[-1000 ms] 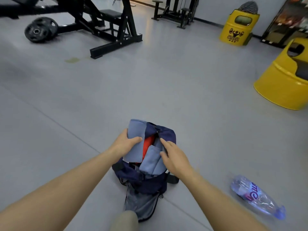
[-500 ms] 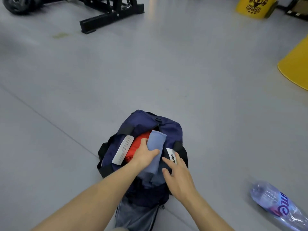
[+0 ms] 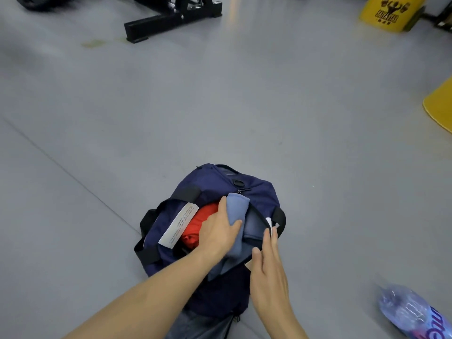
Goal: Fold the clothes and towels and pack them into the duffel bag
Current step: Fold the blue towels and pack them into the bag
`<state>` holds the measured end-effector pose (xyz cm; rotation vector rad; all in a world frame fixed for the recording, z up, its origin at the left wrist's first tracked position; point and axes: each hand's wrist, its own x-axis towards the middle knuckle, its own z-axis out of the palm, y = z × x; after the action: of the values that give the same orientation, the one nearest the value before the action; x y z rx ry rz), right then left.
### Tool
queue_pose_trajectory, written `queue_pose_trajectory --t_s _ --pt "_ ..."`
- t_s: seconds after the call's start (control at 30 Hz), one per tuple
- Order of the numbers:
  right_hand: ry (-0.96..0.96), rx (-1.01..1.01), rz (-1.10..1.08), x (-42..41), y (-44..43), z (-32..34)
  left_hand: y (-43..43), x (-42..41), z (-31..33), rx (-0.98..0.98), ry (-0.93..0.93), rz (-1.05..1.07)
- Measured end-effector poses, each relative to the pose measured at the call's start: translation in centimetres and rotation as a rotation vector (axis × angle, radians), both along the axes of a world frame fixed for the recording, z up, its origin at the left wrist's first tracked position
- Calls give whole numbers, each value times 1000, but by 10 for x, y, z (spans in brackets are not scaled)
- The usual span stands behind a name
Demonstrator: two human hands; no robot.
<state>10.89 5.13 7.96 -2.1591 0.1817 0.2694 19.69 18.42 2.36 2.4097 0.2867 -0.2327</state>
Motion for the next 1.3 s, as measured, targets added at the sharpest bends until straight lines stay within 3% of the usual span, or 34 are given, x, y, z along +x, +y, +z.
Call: queue_pose_trajectory --t_s 0.17,0.37,0.47,0.63,0.77,0.87,1.03,1.13,1.23,1.3 --pt "-67 17 23 -6 -7 1 -14 27 7 56 127 -49" --pt "-104 -25 83 -8 -19 -19 -18 44 -6 -315 47 -56" --pt "-122 -63 144 -12 -19 -26 -15 55 -18 -366 -21 13" --pt "-89 -135 184 -22 -18 -43 -16 52 -34 41 42 -124" --pt "-57 -146 176 -23 -15 -39 -10 26 -19 29 -142 -118" --pt "39 -162 154 -26 -13 -31 7 -10 -15 2 -144 -201" --pt "98 -149 104 -33 -4 -22 18 -48 -14 107 -168 -342" --pt "82 -111 74 -32 -4 -21 17 -42 -32 275 -209 -477" --pt "53 -130 114 -31 -10 -27 18 -31 -54 430 -88 -618" --pt "60 -165 163 -31 -16 -33 19 -28 -54 441 -83 -587"
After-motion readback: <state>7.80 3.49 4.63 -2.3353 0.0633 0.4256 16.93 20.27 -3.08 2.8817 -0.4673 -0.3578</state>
